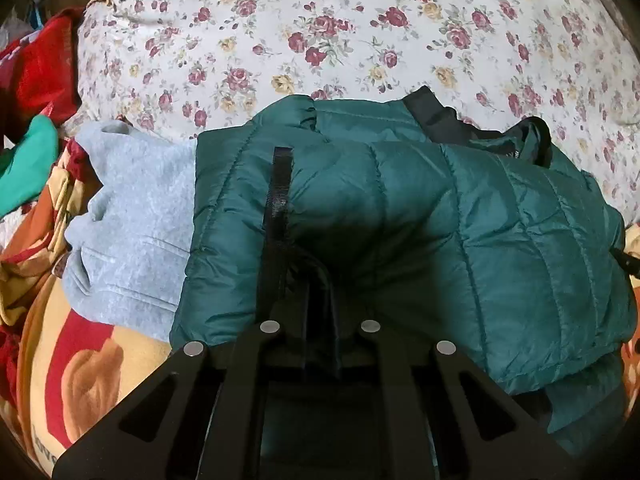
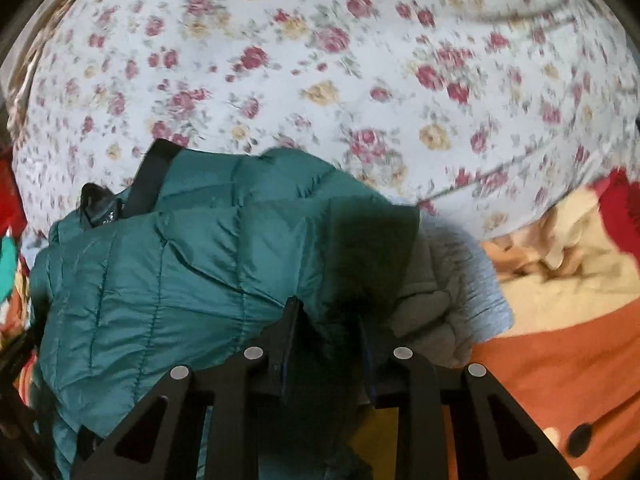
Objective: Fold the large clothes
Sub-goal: 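Open the left gripper and press the folded side down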
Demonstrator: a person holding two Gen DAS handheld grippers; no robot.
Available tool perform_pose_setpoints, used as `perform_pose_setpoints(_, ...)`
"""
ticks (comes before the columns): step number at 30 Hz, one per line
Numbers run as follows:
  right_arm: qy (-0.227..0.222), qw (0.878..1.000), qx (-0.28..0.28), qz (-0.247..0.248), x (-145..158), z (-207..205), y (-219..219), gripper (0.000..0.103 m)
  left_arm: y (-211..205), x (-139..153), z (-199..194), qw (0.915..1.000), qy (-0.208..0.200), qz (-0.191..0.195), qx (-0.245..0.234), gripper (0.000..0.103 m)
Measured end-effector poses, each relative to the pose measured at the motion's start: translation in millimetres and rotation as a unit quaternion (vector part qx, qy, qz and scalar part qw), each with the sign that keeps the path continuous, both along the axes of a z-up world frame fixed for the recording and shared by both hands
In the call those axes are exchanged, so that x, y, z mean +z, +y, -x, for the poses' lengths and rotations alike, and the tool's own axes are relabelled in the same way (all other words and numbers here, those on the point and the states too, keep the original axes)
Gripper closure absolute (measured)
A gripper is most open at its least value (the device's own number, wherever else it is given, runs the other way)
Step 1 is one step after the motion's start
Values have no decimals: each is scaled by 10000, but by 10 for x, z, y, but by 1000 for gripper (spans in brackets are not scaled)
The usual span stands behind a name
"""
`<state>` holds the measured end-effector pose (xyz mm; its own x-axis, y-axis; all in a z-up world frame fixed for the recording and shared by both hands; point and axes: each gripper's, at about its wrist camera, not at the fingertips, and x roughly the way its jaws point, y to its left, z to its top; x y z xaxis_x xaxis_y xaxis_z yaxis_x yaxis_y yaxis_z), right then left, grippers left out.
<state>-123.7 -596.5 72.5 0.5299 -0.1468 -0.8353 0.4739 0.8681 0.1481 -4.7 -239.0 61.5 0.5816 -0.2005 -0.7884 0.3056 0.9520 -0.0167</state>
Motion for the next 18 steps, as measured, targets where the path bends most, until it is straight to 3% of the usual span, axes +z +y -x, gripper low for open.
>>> perform_pose_setpoints(3, -73, 9997, -170, -158, 73, 95, -43, 70, 38, 34, -21, 10000, 3, -26, 26, 81)
perform_pose_setpoints(4, -21, 9997, -216, -115, 118, 136, -32, 50, 49, 50, -19, 10000, -1, -27, -12, 78)
perform_pose_setpoints(5, -19, 9998, -197, -53, 174, 183, -1, 32, 61, 70, -14, 10000, 17, -29, -52, 67)
perform_pose_setpoints(6, -97, 9999, -103, 12, 242, 235, 51, 27, 76, 96, 0, 10000, 10, -97, -11, 48)
perform_pose_setpoints(8, -239, 9994, 131, 217, 395, 335, 205, 26, 124, 183, 69, 9999, -118, -14, 61, 36)
perform_pose_setpoints(13, -506, 9964, 609, 317, 622, 387, 620, 26, 143, 396, 257, 9987, -441, 267, 13, 34)
perform_pose_setpoints(18, -344, 9934, 1013, 404, 513, 186, 1040, 26, -15, 403, 340, 9987, -437, 255, -107, 34)
